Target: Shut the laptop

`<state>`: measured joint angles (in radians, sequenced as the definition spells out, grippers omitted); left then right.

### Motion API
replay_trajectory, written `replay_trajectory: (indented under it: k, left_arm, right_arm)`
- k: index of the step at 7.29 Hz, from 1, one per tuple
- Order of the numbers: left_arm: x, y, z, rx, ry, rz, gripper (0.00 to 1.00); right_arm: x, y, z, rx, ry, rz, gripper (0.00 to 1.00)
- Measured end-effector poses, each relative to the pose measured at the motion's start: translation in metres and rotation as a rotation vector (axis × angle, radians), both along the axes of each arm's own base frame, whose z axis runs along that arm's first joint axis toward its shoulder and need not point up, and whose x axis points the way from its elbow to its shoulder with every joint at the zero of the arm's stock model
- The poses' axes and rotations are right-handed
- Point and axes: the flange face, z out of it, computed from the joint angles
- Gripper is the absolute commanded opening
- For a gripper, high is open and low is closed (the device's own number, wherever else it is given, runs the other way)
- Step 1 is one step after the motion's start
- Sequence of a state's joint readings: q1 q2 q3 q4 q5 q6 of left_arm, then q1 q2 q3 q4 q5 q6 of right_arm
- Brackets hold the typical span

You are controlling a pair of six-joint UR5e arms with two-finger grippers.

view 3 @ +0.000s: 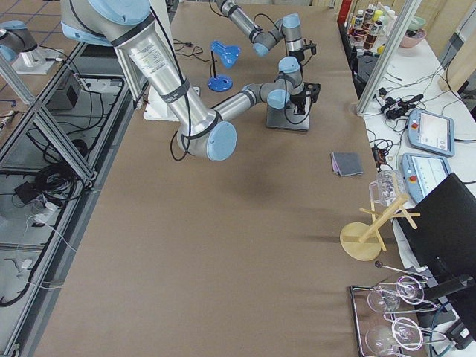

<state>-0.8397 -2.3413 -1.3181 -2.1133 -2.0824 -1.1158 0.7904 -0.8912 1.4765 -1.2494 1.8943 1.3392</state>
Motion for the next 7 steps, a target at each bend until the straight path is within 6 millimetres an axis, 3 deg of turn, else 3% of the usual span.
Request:
replay_trajectory:
  k: [1,4,6,7]
  left_arm:
    - [-0.038,0.007,0.01,0.0,-0.002,0.039,0.98]
    - [-0.186,0.031,0.052,0.071,-0.114,0.122,0.98]
    - [-0.276,0.04,0.106,0.149,-0.267,0.215,0.98]
    - [-0.32,0.044,0.145,0.189,-0.325,0.257,0.98]
  right_arm:
    - [0.041,0.008,0.01,0.015,0.034,-0.03,1.0]
    - [0.143,0.015,0.071,0.137,0.163,-0.153,1.0]
    - [0.228,0.018,0.143,0.159,0.207,-0.257,1.0]
    - [0.277,0.035,0.188,0.159,0.238,-0.294,1.0]
